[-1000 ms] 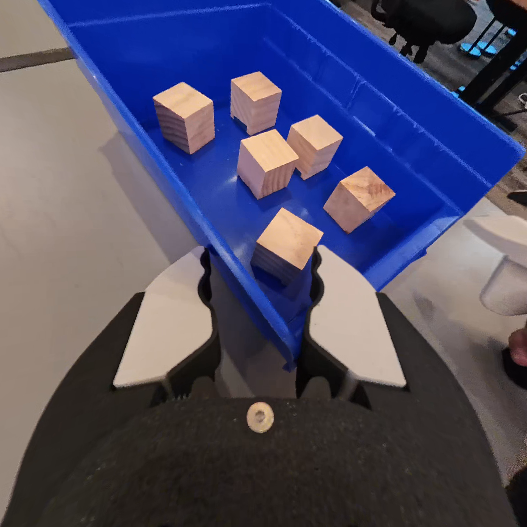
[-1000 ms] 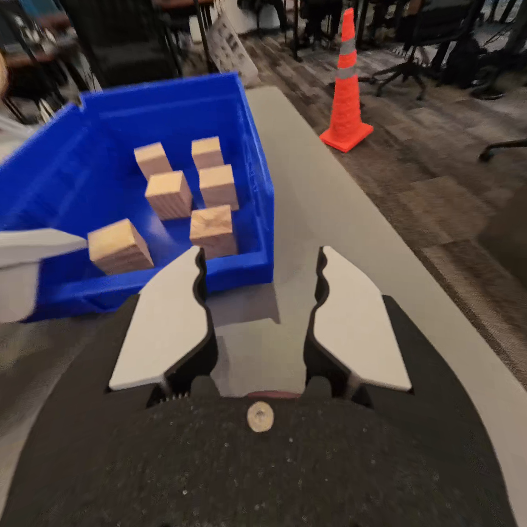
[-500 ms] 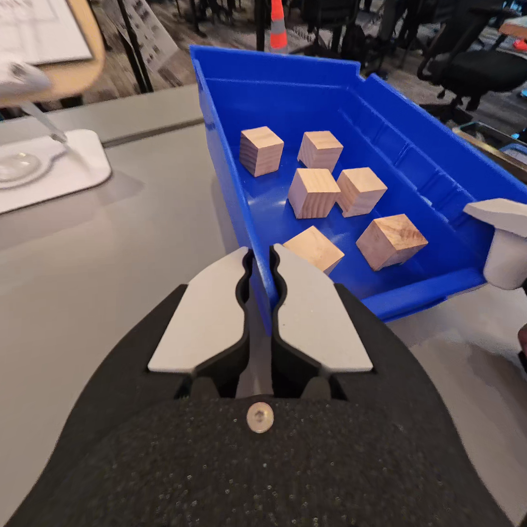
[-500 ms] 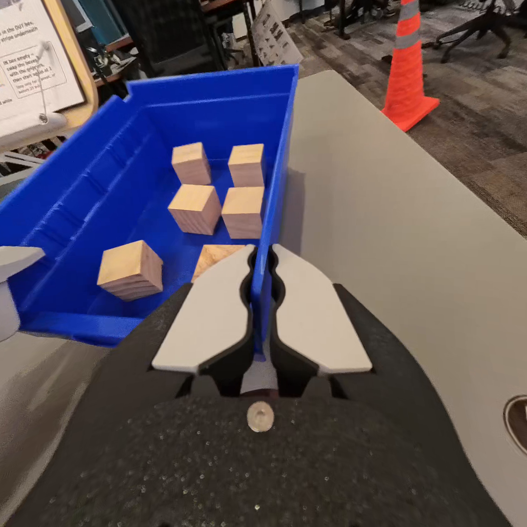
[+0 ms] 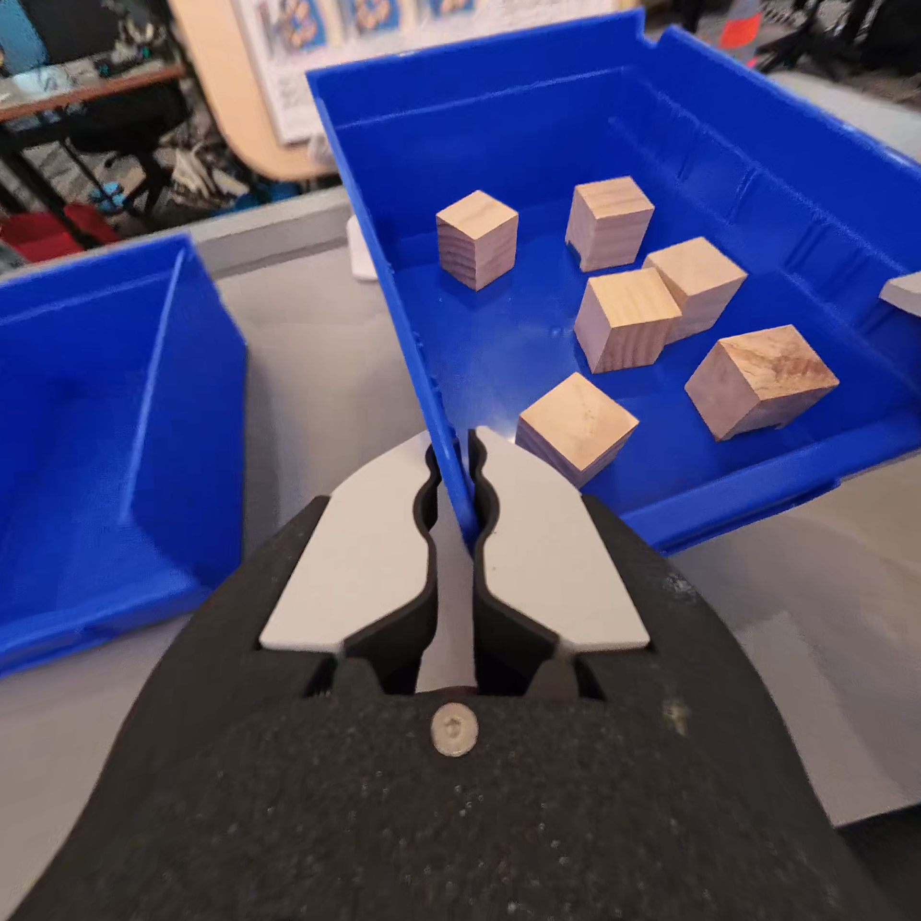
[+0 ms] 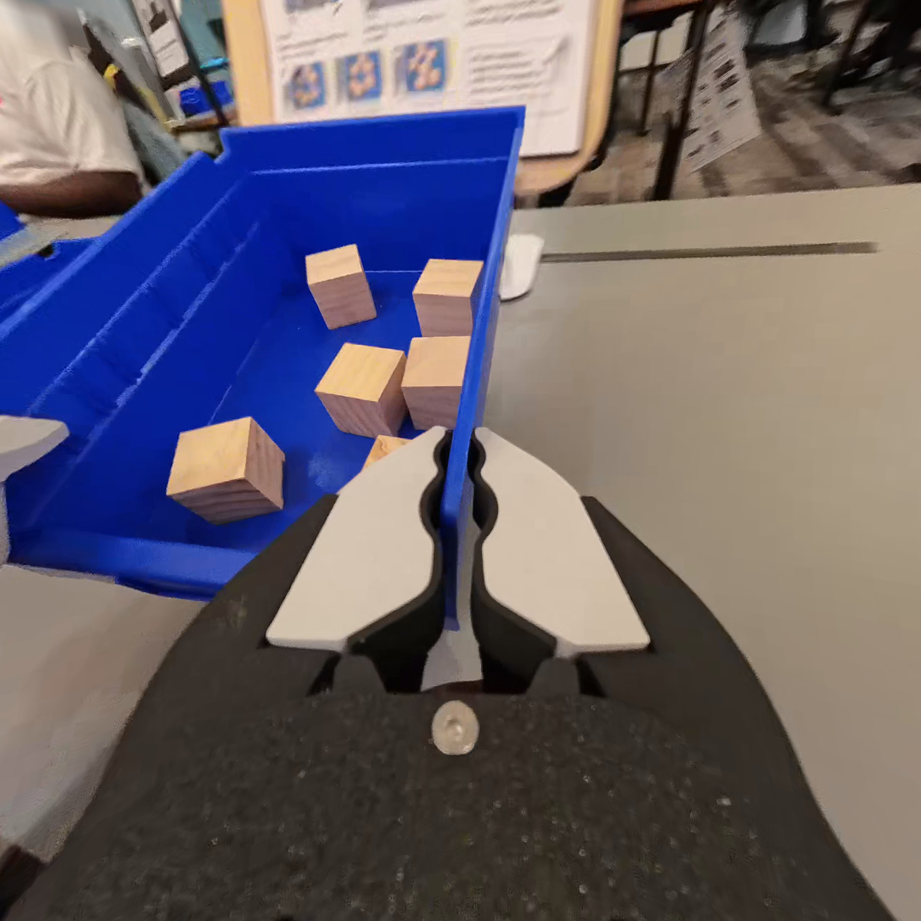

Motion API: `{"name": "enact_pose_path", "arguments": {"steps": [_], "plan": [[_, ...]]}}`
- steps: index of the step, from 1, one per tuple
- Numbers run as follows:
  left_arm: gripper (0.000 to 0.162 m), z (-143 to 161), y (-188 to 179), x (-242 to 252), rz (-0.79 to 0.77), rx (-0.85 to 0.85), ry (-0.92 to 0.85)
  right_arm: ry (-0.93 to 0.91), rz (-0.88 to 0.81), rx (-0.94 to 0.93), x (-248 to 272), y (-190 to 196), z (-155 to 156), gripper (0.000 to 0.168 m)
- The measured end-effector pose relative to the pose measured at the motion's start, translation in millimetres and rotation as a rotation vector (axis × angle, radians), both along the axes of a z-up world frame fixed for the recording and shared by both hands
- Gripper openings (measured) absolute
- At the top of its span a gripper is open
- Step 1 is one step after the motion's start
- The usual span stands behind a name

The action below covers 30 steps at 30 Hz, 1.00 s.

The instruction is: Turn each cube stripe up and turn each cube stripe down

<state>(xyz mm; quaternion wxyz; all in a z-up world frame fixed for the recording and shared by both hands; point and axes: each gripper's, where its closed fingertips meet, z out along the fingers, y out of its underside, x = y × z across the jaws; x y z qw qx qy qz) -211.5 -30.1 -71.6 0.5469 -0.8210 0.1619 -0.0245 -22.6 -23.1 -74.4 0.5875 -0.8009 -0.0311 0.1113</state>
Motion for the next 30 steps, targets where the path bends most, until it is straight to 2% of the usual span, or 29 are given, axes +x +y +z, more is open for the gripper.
{"name": "enact_pose_path", "arguments": {"steps": [5, 8, 14, 15, 16, 17, 19, 21, 22, 24, 26, 27, 30], "plan": [[0.01, -36.3, -7.7, -53.9, 0.084, -0.085, -0.038, -0.021, 0.103, -0.092, -59.6, 17.2, -28.6, 0.005], [0.012, -49.6, -4.1, -61.4, 0.066, -0.113, -0.055, -0.028, 0.125, -0.115, -67.3, 19.8, -43.4, 0.005], [0.017, -50.3, 0.8, -55.3, 0.026, -0.092, -0.13, -0.023, 0.159, -0.076, -63.8, 24.8, -42.2, 0.009], [0.026, -50.5, -2.9, -55.5, 0.018, -0.095, -0.166, -0.044, 0.182, -0.048, -63.2, 23.8, -40.6, 0.011], [0.043, -48.5, -8.3, -58.2, 0.016, -0.091, -0.208, -0.084, 0.182, -0.01, -59.1, 21.1, -37.5, 0.019], [0.052, -44.0, -16.1, -60.1, -0.006, -0.082, -0.256, -0.14, 0.165, 0.032, -52.5, 16.6, -33.5, 0.028], [0.061, -31.8, -37.8, -69.0, -0.078, -0.055, -0.339, -0.273, 0.131, 0.161, -39.7, 1.8, -18.5, 0.041], [0.077, -16.7, -53.2, -107.0, -0.043, 0.037, -0.359, -0.393, 0.11, 0.332, -34.3, -18.5, 1.4, 0.043], [0.077, -6.7, -57.4, -135.6, 0.003, 0.116, -0.345, -0.42, 0.107, 0.419, -36.0, -29.3, 11.4, 0.041], [0.055, 17.1, -59.7, -205.4, 0.133, 0.305, -0.283, -0.405, 0.12, 0.555, -44.7, -50.6, 27.9, 0.026], [0.042, 38.1, -52.8, -266.3, 0.212, 0.456, -0.204, -0.393, 0.21, 0.539, -65.7, -63.1, 27.3, 0.022], [0.036, 37.5, -43.1, -286.8, 0.228, 0.449, -0.171, -0.389, 0.238, 0.492, -74.7, -65.0, 22.7, 0.024], [0.057, -0.9, 0.7, -324.7, 0.292, 0.207, -0.142, -0.323, 0.349, 0.414, -105.5, -71.7, 12.4, 0.027]]}}
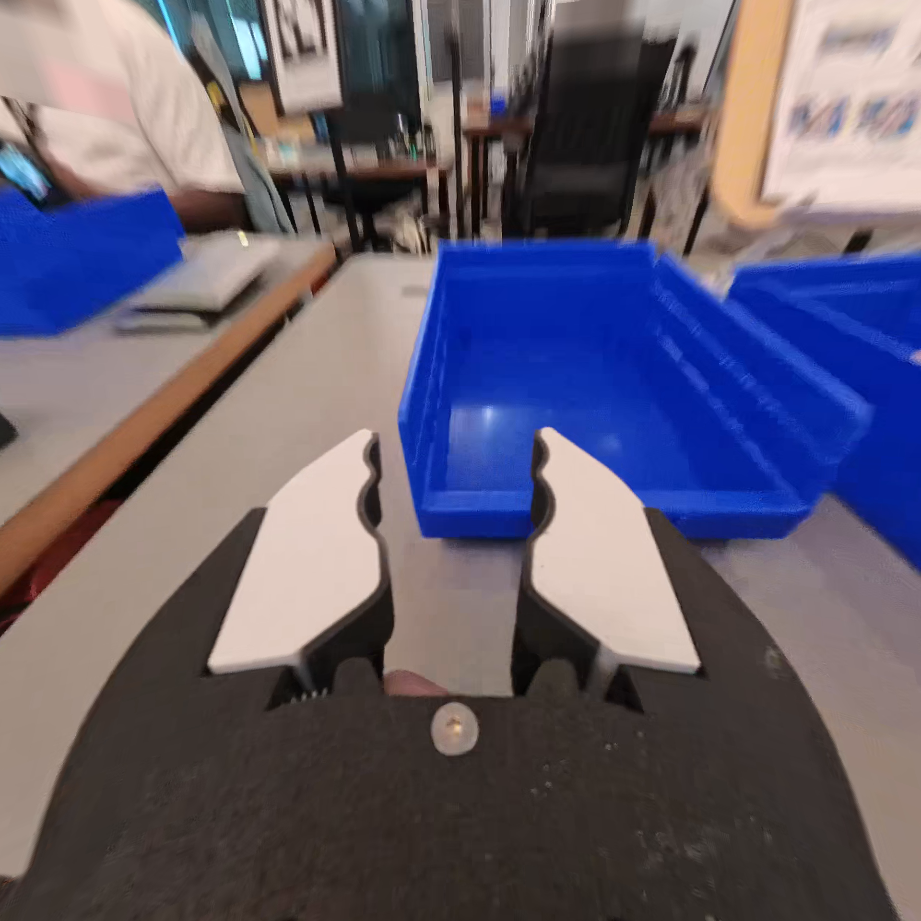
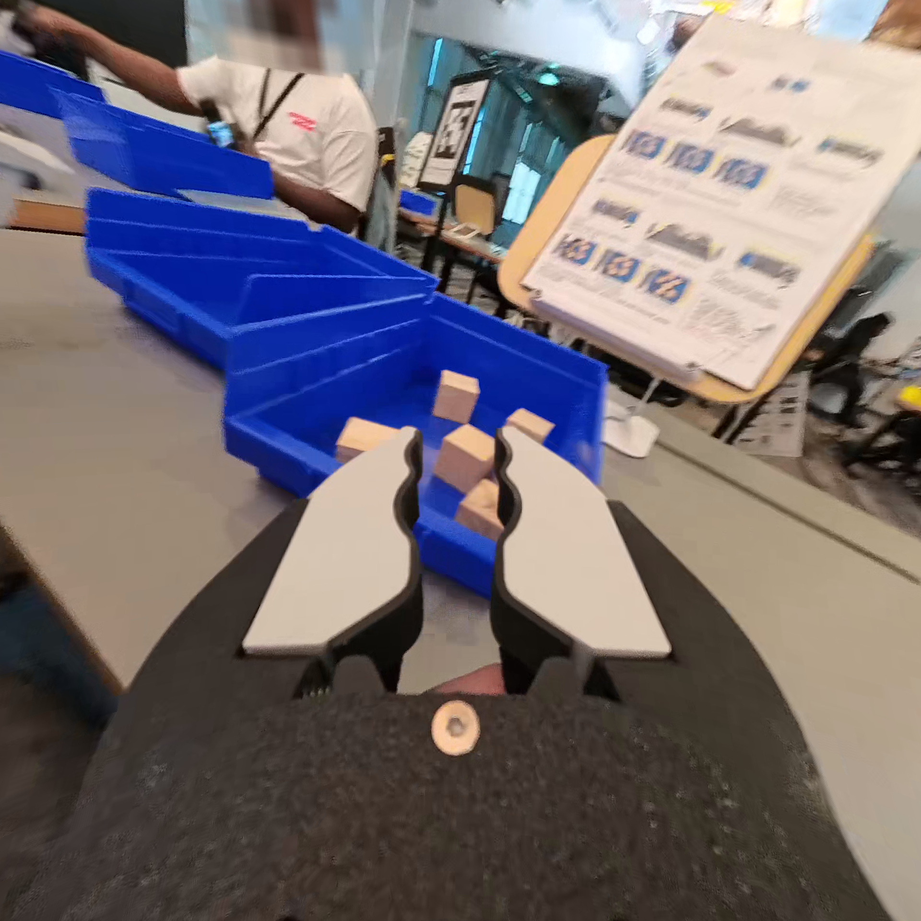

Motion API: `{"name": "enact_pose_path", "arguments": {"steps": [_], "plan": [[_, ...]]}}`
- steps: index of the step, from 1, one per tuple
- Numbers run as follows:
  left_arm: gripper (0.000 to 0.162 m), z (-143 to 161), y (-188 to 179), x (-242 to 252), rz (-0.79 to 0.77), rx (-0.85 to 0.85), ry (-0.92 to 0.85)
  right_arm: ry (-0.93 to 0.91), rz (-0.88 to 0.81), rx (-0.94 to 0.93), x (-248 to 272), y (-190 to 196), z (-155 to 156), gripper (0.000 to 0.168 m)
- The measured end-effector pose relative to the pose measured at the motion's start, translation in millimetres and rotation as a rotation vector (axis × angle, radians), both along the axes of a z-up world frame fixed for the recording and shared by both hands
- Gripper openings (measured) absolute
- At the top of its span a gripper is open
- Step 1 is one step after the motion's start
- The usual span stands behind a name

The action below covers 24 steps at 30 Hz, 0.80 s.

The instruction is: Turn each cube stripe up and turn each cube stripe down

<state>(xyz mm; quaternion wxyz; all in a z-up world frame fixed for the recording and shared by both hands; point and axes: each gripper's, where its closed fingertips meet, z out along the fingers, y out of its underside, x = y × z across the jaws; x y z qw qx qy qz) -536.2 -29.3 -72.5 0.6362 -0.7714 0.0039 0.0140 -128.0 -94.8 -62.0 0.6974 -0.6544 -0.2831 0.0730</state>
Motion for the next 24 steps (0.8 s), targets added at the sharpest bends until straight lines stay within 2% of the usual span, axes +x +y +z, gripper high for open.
{"name": "enact_pose_path", "arguments": {"steps": [2, 6, 8, 10, 11, 13, 17, 24], "plan": [[0.06, -21.3, 26.8, -9.4, 0.011, -0.092, 0.003, -0.004, 0.054, -0.059, -16.8, -3.8, -10.7, 0.029], [0.057, -37.9, 64.6, -27.0, 0.072, -0.121, 0.028, -0.049, 0.136, -0.141, -41.8, -15.0, -32.9, 0.025], [0.041, -38.1, 75.3, -27.1, 0.04, -0.12, -0.044, -0.063, 0.185, -0.199, -54.2, -22.3, -44.8, 0.021], [0.014, -40.9, 80.9, -25.4, 0.01, -0.145, -0.121, -0.047, 0.252, -0.266, -70.0, -29.6, -53.6, 0.013], [0.007, -41.4, 80.9, -25.4, 0.0, -0.156, -0.152, -0.033, 0.279, -0.292, -78.3, -32.0, -55.1, 0.01], [0.003, -41.5, 77.1, -20.4, -0.031, -0.164, -0.2, -0.02, 0.309, -0.324, -95.8, -33.1, -54.4, 0.009], [0.002, -41.7, 39.6, -24.9, 0.047, -0.149, -0.104, 0.0, 0.327, -0.329, -135.8, -27.7, -45.0, 0.014], [0.003, -41.1, -78.2, -29.6, 0.26, -0.109, -0.069, 0.049, 0.239, -0.387, -206.4, -8.6, -50.4, 0.034]]}}
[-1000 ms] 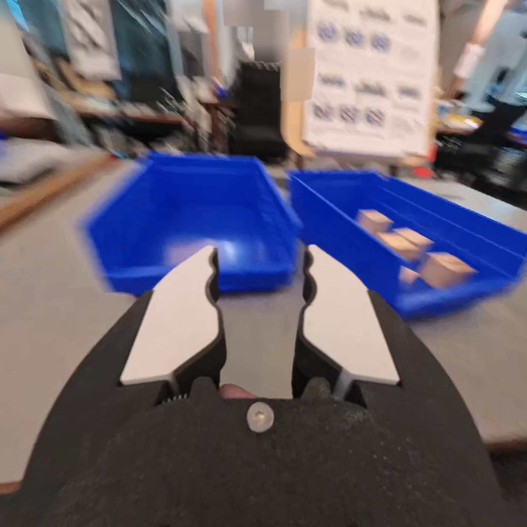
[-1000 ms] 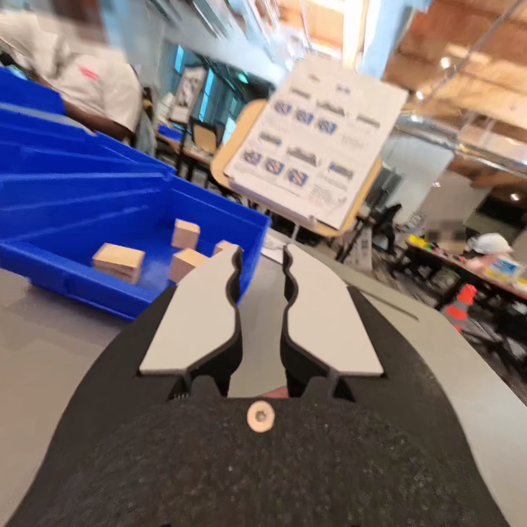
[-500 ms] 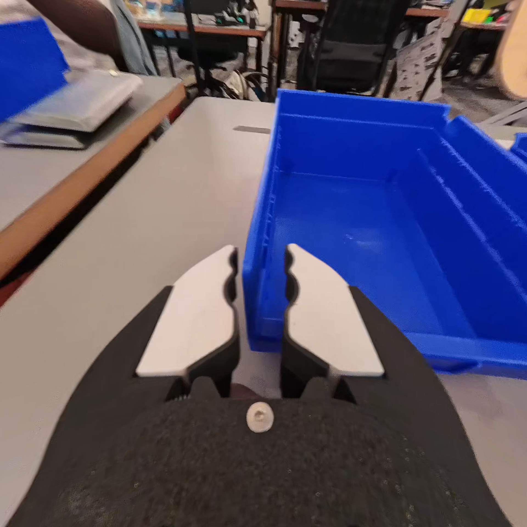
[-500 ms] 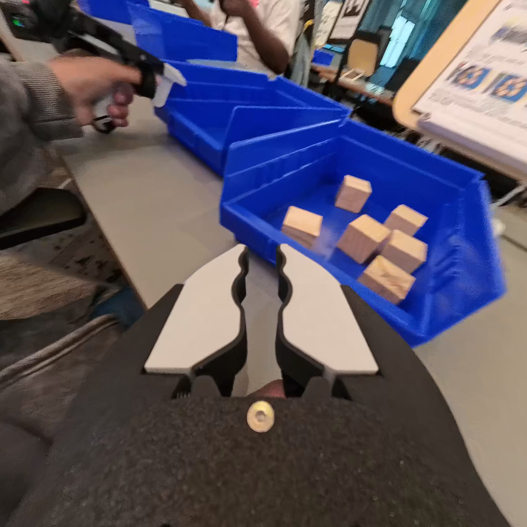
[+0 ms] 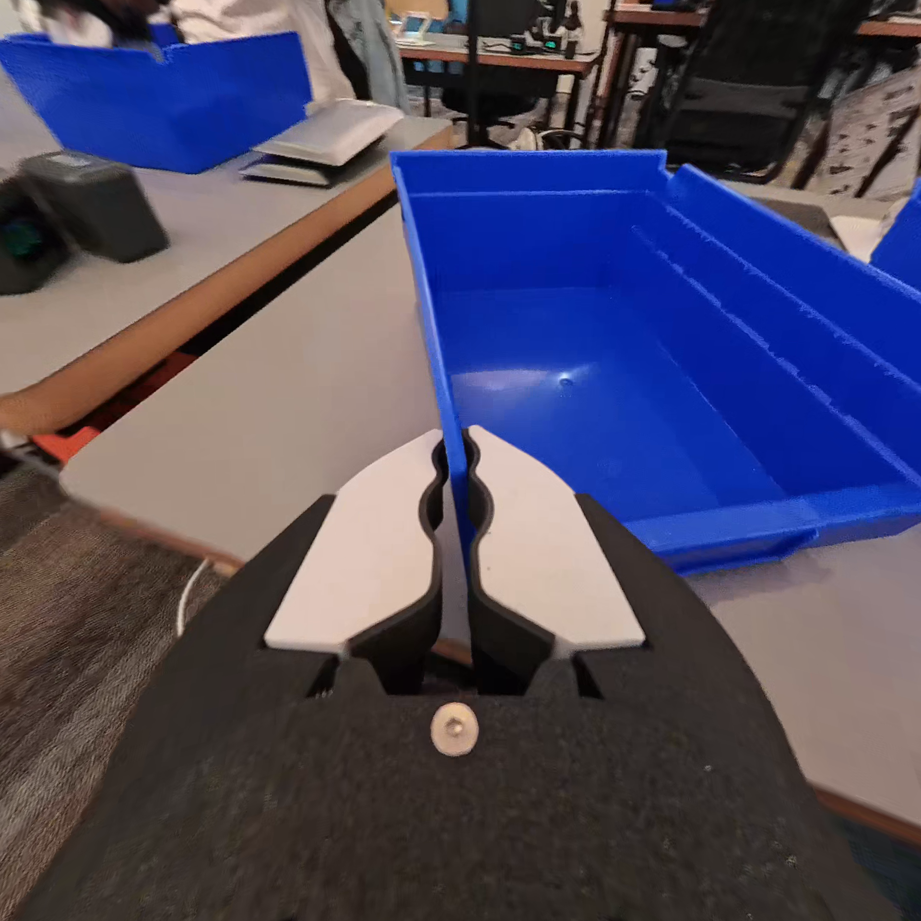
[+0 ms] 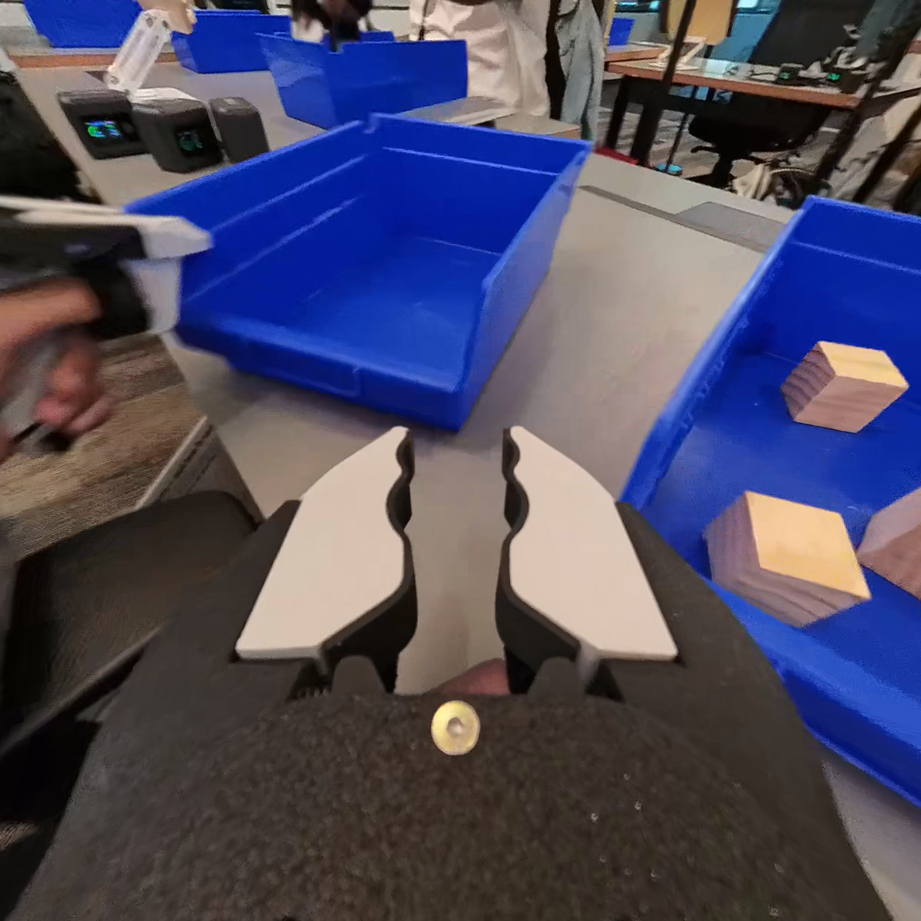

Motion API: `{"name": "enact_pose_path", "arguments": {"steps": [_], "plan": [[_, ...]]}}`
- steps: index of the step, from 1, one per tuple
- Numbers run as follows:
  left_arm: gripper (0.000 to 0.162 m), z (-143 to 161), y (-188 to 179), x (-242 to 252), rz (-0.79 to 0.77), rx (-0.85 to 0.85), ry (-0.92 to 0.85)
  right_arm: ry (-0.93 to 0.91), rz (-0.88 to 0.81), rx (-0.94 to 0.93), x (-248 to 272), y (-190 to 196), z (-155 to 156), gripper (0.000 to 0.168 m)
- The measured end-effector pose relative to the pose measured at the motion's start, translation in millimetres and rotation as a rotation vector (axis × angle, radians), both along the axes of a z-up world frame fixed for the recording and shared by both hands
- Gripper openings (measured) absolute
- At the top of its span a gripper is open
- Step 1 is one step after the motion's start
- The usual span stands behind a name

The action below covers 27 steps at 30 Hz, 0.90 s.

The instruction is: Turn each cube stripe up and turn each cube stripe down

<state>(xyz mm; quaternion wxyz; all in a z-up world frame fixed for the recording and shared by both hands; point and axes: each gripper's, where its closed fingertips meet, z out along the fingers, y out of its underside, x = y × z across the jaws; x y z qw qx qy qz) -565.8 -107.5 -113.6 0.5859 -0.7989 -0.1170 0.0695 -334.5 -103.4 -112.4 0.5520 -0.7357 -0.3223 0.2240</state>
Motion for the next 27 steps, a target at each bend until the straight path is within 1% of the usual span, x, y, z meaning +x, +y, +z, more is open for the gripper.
{"name": "enact_pose_path", "arguments": {"steps": [2, 4, 7, 8, 9, 10, 12, 14, 16, 18, 20, 22, 25, 27], "plan": [[0.003, 0.0, -25.7, -2.3, 0.038, 0.008, -0.022, -0.013, -0.073, 0.02, -11.8, 11.7, 1.2, 0.037], [0.004, -0.3, -42.4, -4.4, 0.037, 0.001, -0.04, -0.008, -0.045, -0.016, -33.2, 12.1, -1.6, 0.038], [0.003, -0.4, -54.2, -7.4, 0.019, 0.009, -0.055, -0.023, -0.052, -0.011, -60.4, 25.2, -5.8, 0.038], [0.004, 0.0, -55.1, -6.6, 0.007, 0.015, -0.062, -0.02, -0.025, -0.045, -71.5, 26.8, -9.7, 0.042], [0.004, 0.1, -55.2, -6.1, 0.008, 0.02, -0.065, 0.009, 0.017, -0.087, -83.2, 26.1, -9.8, 0.041], [0.004, 0.4, -55.3, -6.0, 0.02, 0.022, -0.053, 0.028, 0.016, -0.117, -89.7, 28.1, -8.7, 0.039], [0.004, 3.3, -56.3, -9.4, 0.068, 0.025, 0.007, -0.009, -0.007, -0.149, -93.6, 33.9, -9.9, 0.033], [0.004, 12.2, -58.1, -11.0, 0.078, 0.051, 0.019, 0.04, -0.033, -0.173, -87.8, 42.1, -4.5, 0.007], [0.006, 28.6, -58.1, -3.2, 0.056, 0.083, 0.042, 0.032, -0.037, -0.141, -82.7, 44.1, 3.2, 0.005], [0.004, 53.7, -58.8, 3.9, 0.078, 0.131, 0.107, 0.047, -0.054, -0.071, -74.0, 42.2, 23.5, 0.005], [0.003, 84.1, -55.1, 16.3, 0.066, 0.189, 0.133, 0.07, -0.073, 0.013, -58.1, 41.3, 55.4, 0.005], [0.003, 115.3, -44.8, 38.7, 0.018, 0.25, 0.154, 0.098, -0.112, 0.08, -31.8, 45.2, 91.4, 0.005], [0.003, 153.6, -13.2, 88.7, -0.061, 0.317, 0.175, 0.123, -0.231, 0.193, 27.7, 60.3, 142.4, 0.005], [0.003, 175.6, 12.9, 134.2, -0.143, 0.355, 0.153, 0.157, -0.323, 0.23, 79.1, 71.4, 170.6, 0.004]]}}
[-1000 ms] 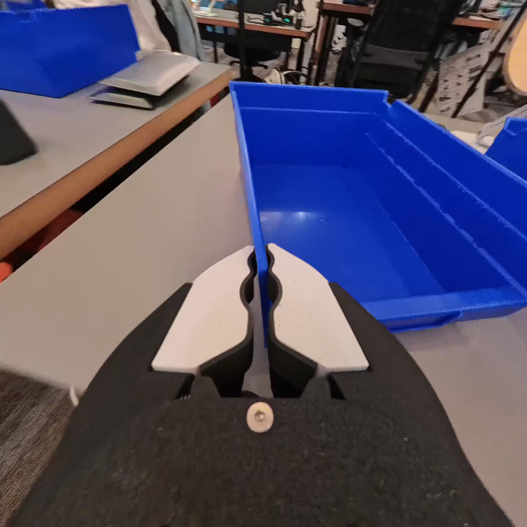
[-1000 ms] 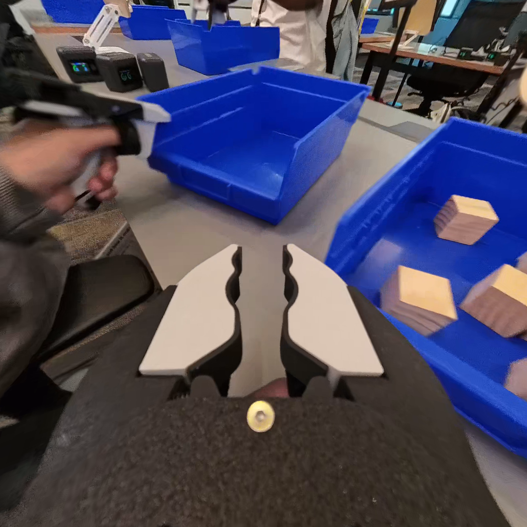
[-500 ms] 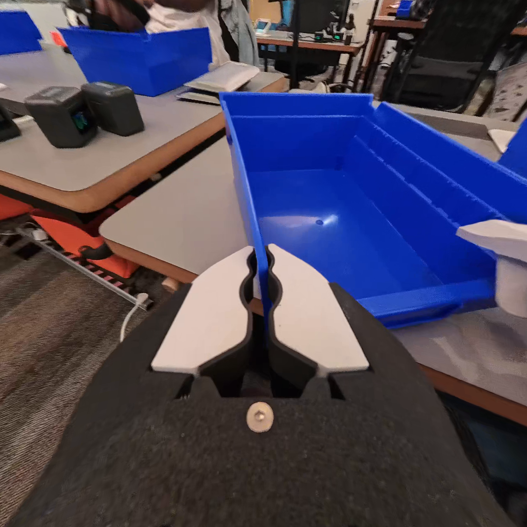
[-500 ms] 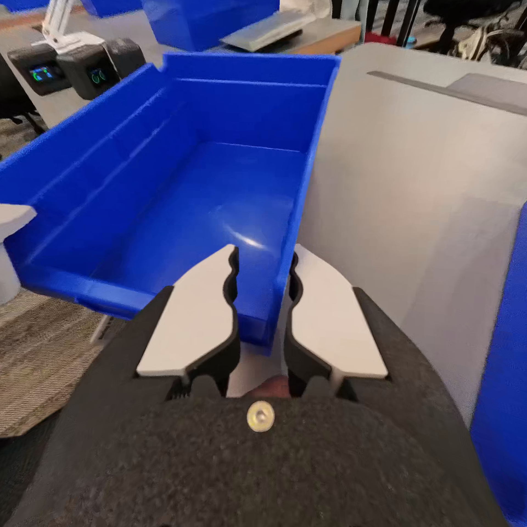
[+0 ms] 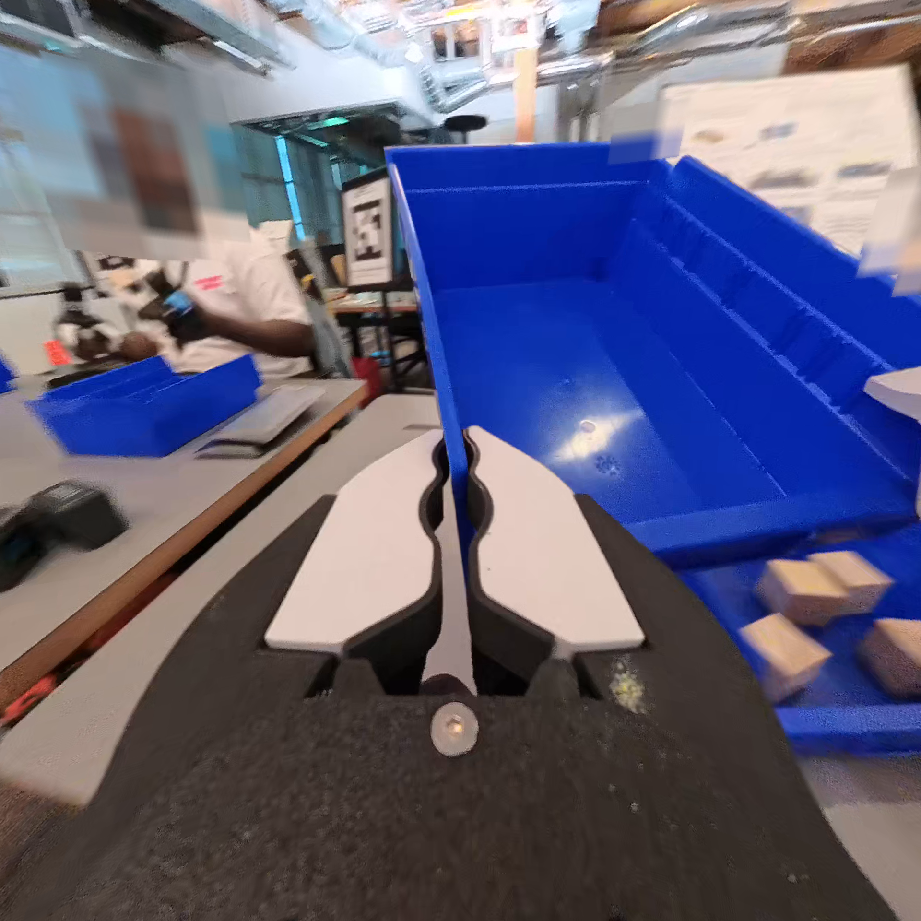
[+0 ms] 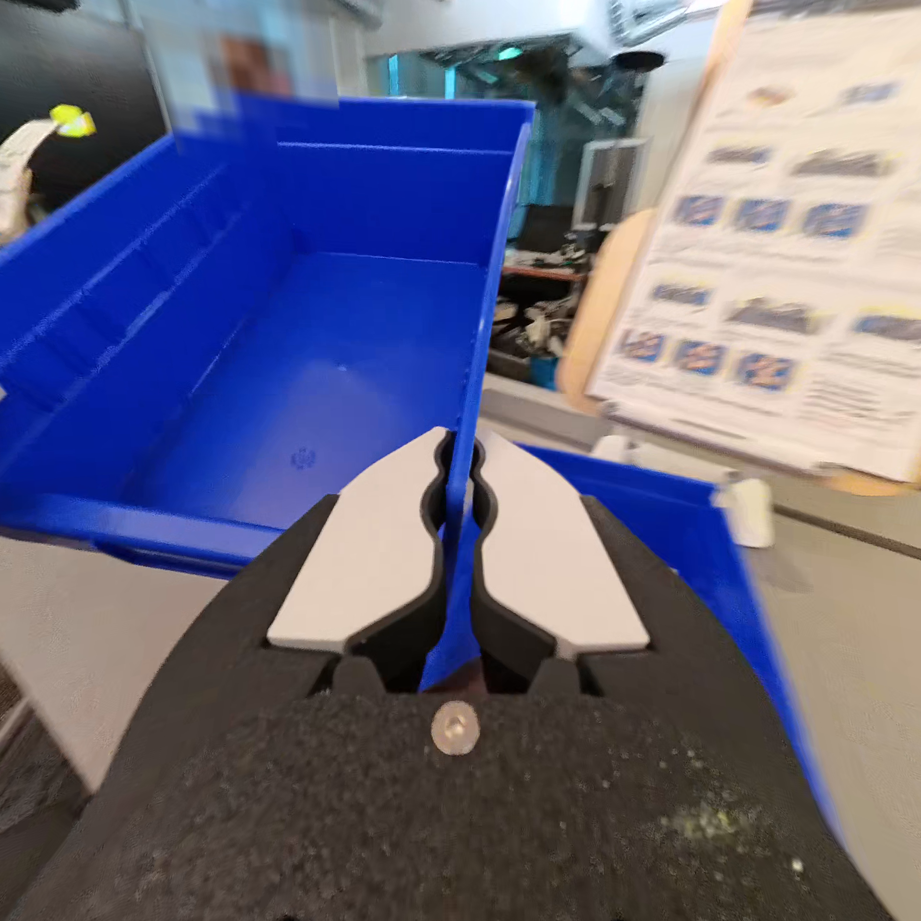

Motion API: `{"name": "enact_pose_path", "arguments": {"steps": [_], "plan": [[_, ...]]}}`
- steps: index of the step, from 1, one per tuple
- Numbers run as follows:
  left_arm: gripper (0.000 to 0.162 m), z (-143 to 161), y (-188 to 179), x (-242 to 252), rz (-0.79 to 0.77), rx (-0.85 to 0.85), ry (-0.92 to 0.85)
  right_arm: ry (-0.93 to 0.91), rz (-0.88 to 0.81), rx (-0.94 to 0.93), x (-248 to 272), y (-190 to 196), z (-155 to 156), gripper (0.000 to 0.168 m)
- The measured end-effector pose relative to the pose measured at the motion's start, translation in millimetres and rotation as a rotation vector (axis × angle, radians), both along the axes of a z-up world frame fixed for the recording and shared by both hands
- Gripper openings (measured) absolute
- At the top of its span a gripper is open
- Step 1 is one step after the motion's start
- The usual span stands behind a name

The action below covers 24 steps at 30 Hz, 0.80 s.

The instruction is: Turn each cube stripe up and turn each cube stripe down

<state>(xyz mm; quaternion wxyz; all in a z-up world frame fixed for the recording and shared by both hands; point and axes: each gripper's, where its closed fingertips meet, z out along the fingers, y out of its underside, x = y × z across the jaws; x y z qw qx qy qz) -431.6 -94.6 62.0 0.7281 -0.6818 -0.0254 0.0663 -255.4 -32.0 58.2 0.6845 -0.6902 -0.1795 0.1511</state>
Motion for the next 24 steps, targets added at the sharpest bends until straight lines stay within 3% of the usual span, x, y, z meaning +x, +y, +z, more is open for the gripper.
{"name": "enact_pose_path", "arguments": {"steps": [4, 7, 11, 15, 20, 24], "plan": [[0.003, 20.0, 54.8, 114.1, -0.16, -0.002, 0.032, 0.024, -0.229, 0.055, 123.1, 16.2, 34.8, 0.004], [0.004, 6.8, 83.2, 213.7, -0.3, -0.054, 0.044, 0.011, -0.382, 0.018, 224.1, 18.9, 30.4, 0.004], [0.004, -37.3, 99.7, 338.1, -0.445, -0.164, 0.025, -0.012, -0.542, -0.12, 347.2, 11.7, -12.6, 0.005], [0.003, -93.3, 101.4, 432.3, -0.526, -0.288, 0.029, -0.021, -0.66, -0.274, 440.2, 1.9, -67.0, 0.005], [0.004, -149.1, 95.4, 497.4, -0.598, -0.429, 0.059, -0.043, -0.652, -0.466, 507.1, 2.9, -123.0, 0.005], [0.006, -170.5, 93.7, 522.3, -0.622, -0.454, 0.053, 0.02, -0.595, -0.487, 533.5, 5.5, -158.1, 0.005]]}}
